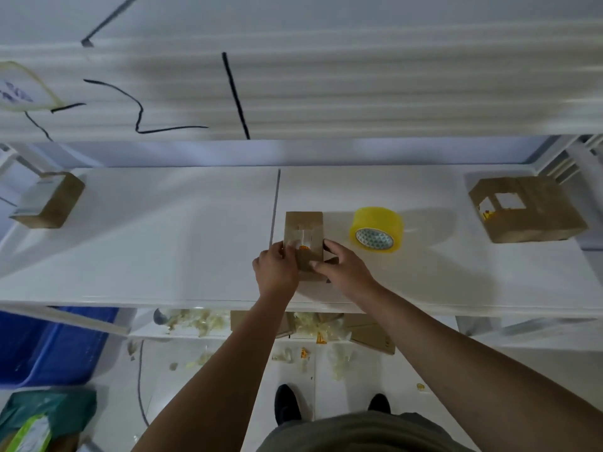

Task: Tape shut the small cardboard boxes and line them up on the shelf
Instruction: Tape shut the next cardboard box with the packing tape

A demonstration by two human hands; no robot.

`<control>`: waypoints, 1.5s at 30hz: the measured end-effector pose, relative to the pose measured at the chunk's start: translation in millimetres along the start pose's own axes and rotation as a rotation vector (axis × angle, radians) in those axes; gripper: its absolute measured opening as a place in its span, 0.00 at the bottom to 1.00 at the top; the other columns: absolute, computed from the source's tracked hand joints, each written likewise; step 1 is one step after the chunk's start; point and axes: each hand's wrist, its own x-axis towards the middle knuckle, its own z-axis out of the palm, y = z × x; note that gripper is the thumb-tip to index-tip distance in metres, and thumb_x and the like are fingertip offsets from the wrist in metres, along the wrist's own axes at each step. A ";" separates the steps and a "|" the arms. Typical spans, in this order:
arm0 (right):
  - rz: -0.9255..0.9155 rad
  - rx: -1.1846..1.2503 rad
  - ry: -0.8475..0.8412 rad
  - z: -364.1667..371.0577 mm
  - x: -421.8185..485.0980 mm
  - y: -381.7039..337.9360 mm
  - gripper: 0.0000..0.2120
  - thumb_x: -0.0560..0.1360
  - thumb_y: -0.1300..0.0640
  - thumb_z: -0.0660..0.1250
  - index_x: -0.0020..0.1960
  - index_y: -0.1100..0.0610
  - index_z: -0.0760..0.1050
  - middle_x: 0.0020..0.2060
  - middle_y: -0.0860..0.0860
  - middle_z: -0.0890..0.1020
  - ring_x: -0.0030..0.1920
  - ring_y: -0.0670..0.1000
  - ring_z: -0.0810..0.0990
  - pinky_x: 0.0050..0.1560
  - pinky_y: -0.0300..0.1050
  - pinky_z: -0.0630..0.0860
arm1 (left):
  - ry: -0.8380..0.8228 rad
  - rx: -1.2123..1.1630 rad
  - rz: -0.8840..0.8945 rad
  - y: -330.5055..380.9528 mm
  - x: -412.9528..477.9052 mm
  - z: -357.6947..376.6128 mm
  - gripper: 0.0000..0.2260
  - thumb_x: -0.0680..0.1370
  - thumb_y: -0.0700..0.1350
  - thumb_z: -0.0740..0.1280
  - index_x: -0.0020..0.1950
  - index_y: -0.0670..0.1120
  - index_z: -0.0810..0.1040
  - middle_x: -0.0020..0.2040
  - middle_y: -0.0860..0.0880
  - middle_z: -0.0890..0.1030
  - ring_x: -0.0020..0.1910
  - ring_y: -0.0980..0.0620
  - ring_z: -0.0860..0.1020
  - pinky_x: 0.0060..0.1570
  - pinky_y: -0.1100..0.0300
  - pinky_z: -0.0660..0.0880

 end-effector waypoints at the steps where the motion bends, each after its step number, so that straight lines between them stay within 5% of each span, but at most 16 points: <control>1: 0.013 0.001 -0.008 1.7 1.2 -1.7 0.27 0.77 0.50 0.74 0.75 0.45 0.74 0.64 0.45 0.83 0.55 0.52 0.85 0.61 0.57 0.81 | -0.015 0.064 0.000 -2.2 3.4 -1.5 0.20 0.87 0.56 0.58 0.63 0.46 0.84 0.57 0.42 0.84 0.65 0.38 0.75 0.69 0.45 0.69; 6: -0.055 -0.022 0.124 -20.5 7.5 -19.1 0.22 0.80 0.57 0.73 0.72 0.50 0.76 0.63 0.46 0.82 0.55 0.55 0.85 0.55 0.56 0.83 | 0.031 0.147 -0.023 0.3 7.0 -13.5 0.22 0.85 0.57 0.60 0.75 0.47 0.76 0.71 0.41 0.76 0.72 0.40 0.70 0.71 0.43 0.70; 9: -0.243 -0.077 0.440 -57.4 13.2 -36.9 0.12 0.78 0.56 0.72 0.61 0.45 0.83 0.48 0.43 0.86 0.48 0.48 0.85 0.53 0.44 0.80 | 0.102 0.090 0.241 12.7 7.5 -19.1 0.17 0.84 0.48 0.65 0.72 0.46 0.78 0.67 0.43 0.78 0.68 0.42 0.73 0.68 0.47 0.72; 11: -0.231 -0.251 0.573 -83.0 24.1 -42.2 0.13 0.77 0.48 0.74 0.60 0.47 0.82 0.50 0.46 0.85 0.54 0.50 0.82 0.58 0.44 0.73 | 0.065 0.149 0.420 30.4 13.0 -14.3 0.16 0.81 0.42 0.66 0.69 0.45 0.81 0.64 0.42 0.80 0.65 0.40 0.74 0.65 0.47 0.73; 14: 0.068 -0.433 0.373 -105.9 37.2 -39.4 0.28 0.73 0.33 0.74 0.65 0.50 0.78 0.61 0.53 0.82 0.67 0.57 0.75 0.62 0.50 0.73 | -0.085 0.425 0.542 55.7 21.4 4.3 0.21 0.78 0.44 0.67 0.72 0.49 0.79 0.68 0.45 0.77 0.70 0.41 0.72 0.69 0.47 0.70; 17: 0.199 -0.474 0.236 -103.5 36.6 -33.6 0.28 0.70 0.32 0.77 0.55 0.53 0.79 0.55 0.53 0.83 0.60 0.58 0.80 0.48 0.46 0.72 | -0.264 0.509 0.493 54.5 33.0 19.1 0.28 0.77 0.43 0.71 0.78 0.48 0.74 0.74 0.46 0.70 0.75 0.42 0.67 0.75 0.52 0.65; 20: 0.094 -0.299 0.269 -98.1 27.7 -37.1 0.22 0.66 0.40 0.81 0.41 0.54 0.75 0.39 0.49 0.79 0.47 0.54 0.82 0.38 0.45 0.70 | -0.268 0.361 0.463 40.8 38.2 20.9 0.30 0.74 0.39 0.72 0.77 0.48 0.75 0.73 0.47 0.69 0.74 0.43 0.67 0.77 0.53 0.65; 26: -0.111 -0.162 0.170 -106.9 9.1 -102.7 0.19 0.60 0.41 0.76 0.35 0.52 0.71 0.28 0.41 0.70 0.30 0.41 0.72 0.36 0.43 0.68 | -0.224 0.208 0.424 39.7 35.5 21.4 0.32 0.74 0.45 0.77 0.78 0.49 0.72 0.70 0.47 0.73 0.70 0.46 0.73 0.72 0.49 0.73; 30: -0.136 -0.069 0.139 -117.2 -2.0 -113.4 0.16 0.63 0.44 0.76 0.44 0.50 0.76 0.39 0.44 0.73 0.40 0.43 0.75 0.44 0.46 0.69 | -0.233 -0.061 0.310 44.9 40.3 9.3 0.27 0.80 0.40 0.71 0.79 0.49 0.71 0.64 0.49 0.81 0.60 0.52 0.79 0.67 0.51 0.78; 35: -0.185 0.030 0.083 -122.1 -8.9 -114.2 0.18 0.60 0.43 0.77 0.40 0.53 0.74 0.39 0.46 0.75 0.44 0.46 0.77 0.49 0.49 0.68 | -0.025 -0.579 0.209 52.9 36.7 -8.2 0.14 0.81 0.35 0.64 0.62 0.47 0.84 0.52 0.47 0.87 0.47 0.58 0.85 0.47 0.66 0.79; 38: -0.247 0.142 0.046 -124.6 -8.5 -117.8 0.17 0.62 0.45 0.76 0.36 0.55 0.73 0.33 0.45 0.74 0.40 0.46 0.77 0.46 0.49 0.66 | -0.394 -0.894 -0.057 65.3 35.2 -14.2 0.14 0.87 0.47 0.64 0.69 0.42 0.79 0.64 0.37 0.83 0.58 0.44 0.85 0.55 0.57 0.81; 41: -0.313 0.229 -0.057 -125.6 -6.1 -120.7 0.13 0.67 0.50 0.75 0.35 0.50 0.71 0.33 0.48 0.71 0.40 0.50 0.75 0.43 0.49 0.64 | -0.824 -0.886 -0.162 65.0 30.4 -22.8 0.22 0.85 0.58 0.66 0.71 0.45 0.80 0.68 0.40 0.83 0.63 0.42 0.85 0.56 0.53 0.80; 45: -0.336 0.377 -0.145 -124.4 -1.6 -121.2 0.13 0.69 0.56 0.74 0.35 0.51 0.70 0.33 0.48 0.70 0.39 0.50 0.75 0.42 0.48 0.65 | -0.965 -1.059 -0.238 54.0 27.3 -28.0 0.10 0.82 0.52 0.71 0.55 0.48 0.87 0.56 0.45 0.85 0.48 0.49 0.83 0.41 0.59 0.74</control>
